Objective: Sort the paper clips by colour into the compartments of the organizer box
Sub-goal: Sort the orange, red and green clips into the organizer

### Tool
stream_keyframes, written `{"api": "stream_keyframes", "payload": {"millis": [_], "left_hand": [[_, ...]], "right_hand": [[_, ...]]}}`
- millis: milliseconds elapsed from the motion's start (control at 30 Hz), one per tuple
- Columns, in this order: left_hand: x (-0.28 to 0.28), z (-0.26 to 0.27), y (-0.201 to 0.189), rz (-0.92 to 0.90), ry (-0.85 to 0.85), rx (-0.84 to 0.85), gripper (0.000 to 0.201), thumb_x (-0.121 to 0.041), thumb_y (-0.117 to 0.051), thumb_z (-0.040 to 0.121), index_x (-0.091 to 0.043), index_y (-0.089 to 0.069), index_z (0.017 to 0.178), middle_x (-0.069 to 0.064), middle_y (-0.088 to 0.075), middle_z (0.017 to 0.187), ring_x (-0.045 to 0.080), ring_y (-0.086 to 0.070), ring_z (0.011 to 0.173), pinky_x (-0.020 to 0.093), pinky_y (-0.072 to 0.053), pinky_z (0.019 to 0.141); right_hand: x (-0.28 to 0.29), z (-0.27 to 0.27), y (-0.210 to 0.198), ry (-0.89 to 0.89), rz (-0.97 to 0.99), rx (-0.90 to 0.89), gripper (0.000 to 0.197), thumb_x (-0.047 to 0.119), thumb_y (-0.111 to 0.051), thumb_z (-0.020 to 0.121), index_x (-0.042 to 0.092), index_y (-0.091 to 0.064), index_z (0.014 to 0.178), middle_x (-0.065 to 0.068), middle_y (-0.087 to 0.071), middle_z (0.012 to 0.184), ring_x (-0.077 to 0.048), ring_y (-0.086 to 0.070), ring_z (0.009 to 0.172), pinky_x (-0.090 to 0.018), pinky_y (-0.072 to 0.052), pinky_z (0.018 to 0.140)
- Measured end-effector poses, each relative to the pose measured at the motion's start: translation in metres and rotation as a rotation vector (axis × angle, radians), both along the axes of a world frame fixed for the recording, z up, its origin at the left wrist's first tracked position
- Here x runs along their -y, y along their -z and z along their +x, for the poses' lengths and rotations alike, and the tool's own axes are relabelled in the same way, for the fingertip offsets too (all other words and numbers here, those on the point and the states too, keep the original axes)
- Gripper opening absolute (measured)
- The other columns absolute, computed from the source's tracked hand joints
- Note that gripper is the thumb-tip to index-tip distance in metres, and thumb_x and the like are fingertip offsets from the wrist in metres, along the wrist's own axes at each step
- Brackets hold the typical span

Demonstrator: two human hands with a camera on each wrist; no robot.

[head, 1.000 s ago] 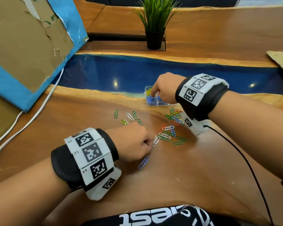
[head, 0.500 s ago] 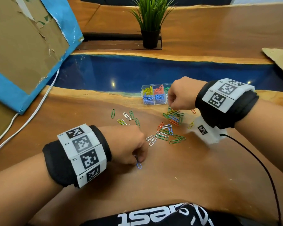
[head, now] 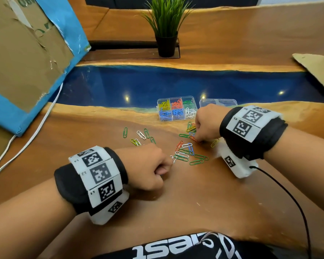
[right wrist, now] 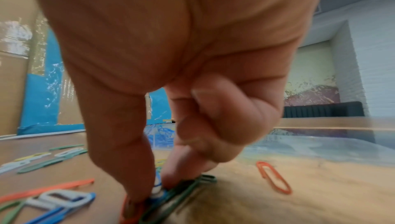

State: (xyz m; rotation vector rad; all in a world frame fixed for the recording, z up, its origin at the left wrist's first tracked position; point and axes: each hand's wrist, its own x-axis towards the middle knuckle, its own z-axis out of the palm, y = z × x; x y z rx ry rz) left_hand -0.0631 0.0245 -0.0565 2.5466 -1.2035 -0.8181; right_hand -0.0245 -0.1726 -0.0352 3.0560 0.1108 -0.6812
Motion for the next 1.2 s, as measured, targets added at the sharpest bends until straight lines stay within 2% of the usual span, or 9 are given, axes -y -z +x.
{"api": "stream_keyframes", "payload": {"millis": [100, 233, 333, 500, 667, 767, 900, 1000, 1200], "left_hand": [[0.004, 0.002, -0.003, -0.099, -0.129, -0.141, 0.016, -0.019, -0.047, 0.062, -0.019, -0.031, 0.058, -0.001, -0.034, 0.055, 0.014, -0.026, 0.051, 0.027, -0.026, 0.05], [0.011, 0.006, -0.011, -0.44, -0.53, -0.631, 0.013, -0.009, -0.041, 0.062, -0.019, -0.034, 0.061, 0.005, -0.036, 0.058, 0.009, -0.03, 0.037, 0.013, -0.023, 0.037], [0.018, 0.018, -0.012, -0.59, -0.756, -0.706, 0.02, 0.001, -0.038, 0.077, -0.017, -0.038, 0.068, 0.001, -0.037, 0.058, 0.006, -0.029, 0.034, 0.008, -0.021, 0.035], [0.029, 0.054, -0.012, -0.609, -0.843, -0.449, 0.025, 0.004, -0.039, 0.088, -0.015, -0.047, 0.073, 0.003, -0.042, 0.064, 0.011, -0.037, 0.044, 0.014, -0.031, 0.036], [0.039, 0.087, -0.016, -0.391, -0.711, -0.034, 0.025, 0.0, -0.043, 0.087, -0.021, -0.054, 0.078, -0.001, -0.053, 0.072, 0.016, -0.049, 0.059, 0.025, -0.041, 0.057], [0.049, 0.092, -0.022, -0.22, -0.585, 0.199, 0.03, 0.002, -0.043, 0.085, -0.021, -0.058, 0.097, -0.004, -0.057, 0.094, 0.015, -0.054, 0.084, 0.025, -0.041, 0.072], [0.055, 0.097, -0.022, -0.134, -0.492, 0.294, 0.042, 0.009, -0.043, 0.079, -0.018, -0.063, 0.105, -0.004, -0.058, 0.098, 0.016, -0.052, 0.091, 0.031, -0.047, 0.081], [0.055, 0.098, -0.019, -0.128, -0.466, 0.319, 0.042, 0.008, -0.047, 0.078, -0.021, -0.066, 0.101, -0.007, -0.059, 0.095, 0.014, -0.054, 0.088, 0.031, -0.05, 0.08], [0.047, 0.098, -0.019, -0.262, -0.586, 0.293, 0.041, 0.007, -0.042, 0.081, -0.025, -0.065, 0.091, -0.006, -0.064, 0.091, 0.015, -0.059, 0.088, 0.026, -0.047, 0.078]], "right_hand": [[0.001, 0.0, 0.0, 0.024, 0.023, -0.01, 0.023, 0.036, -0.066, 0.08, 0.015, -0.06, 0.083, -0.004, -0.063, 0.084, -0.024, -0.064, 0.088, -0.027, -0.05, 0.069], [0.004, 0.001, 0.0, 0.047, 0.051, 0.002, 0.026, 0.037, -0.065, 0.08, 0.012, -0.066, 0.086, -0.004, -0.067, 0.082, -0.023, -0.065, 0.087, -0.028, -0.05, 0.071], [0.003, -0.001, 0.003, 0.05, 0.049, 0.004, 0.023, 0.037, -0.065, 0.081, 0.015, -0.059, 0.081, -0.002, -0.06, 0.075, -0.022, -0.062, 0.083, -0.028, -0.049, 0.069], [0.001, -0.005, 0.003, 0.022, 0.018, 0.065, 0.016, 0.031, -0.063, 0.083, 0.015, -0.061, 0.086, -0.004, -0.06, 0.082, -0.023, -0.063, 0.086, -0.027, -0.05, 0.069], [0.001, -0.005, 0.003, 0.001, -0.021, 0.07, 0.028, 0.033, -0.062, 0.084, 0.016, -0.048, 0.066, 0.0, -0.05, 0.066, -0.022, -0.056, 0.075, -0.026, -0.046, 0.064], [0.005, -0.007, 0.001, 0.037, 0.068, 0.045, 0.019, 0.031, -0.064, 0.082, 0.012, -0.064, 0.081, -0.004, -0.061, 0.077, -0.021, -0.06, 0.078, -0.026, -0.048, 0.066], [0.018, -0.009, -0.006, 0.127, 0.286, 0.04, 0.017, 0.027, -0.062, 0.082, 0.013, -0.07, 0.086, -0.003, -0.067, 0.08, -0.017, -0.06, 0.073, -0.028, -0.051, 0.071], [0.027, -0.01, -0.008, 0.201, 0.486, -0.033, 0.008, 0.018, -0.061, 0.083, 0.013, -0.065, 0.078, 0.001, -0.061, 0.065, -0.012, -0.053, 0.054, -0.021, -0.048, 0.054], [0.035, -0.01, -0.003, 0.393, 1.256, -0.257, 0.017, 0.0, -0.049, 0.082, 0.013, -0.05, 0.07, -0.005, -0.057, 0.064, -0.012, -0.051, 0.049, -0.017, -0.045, 0.043]]}}
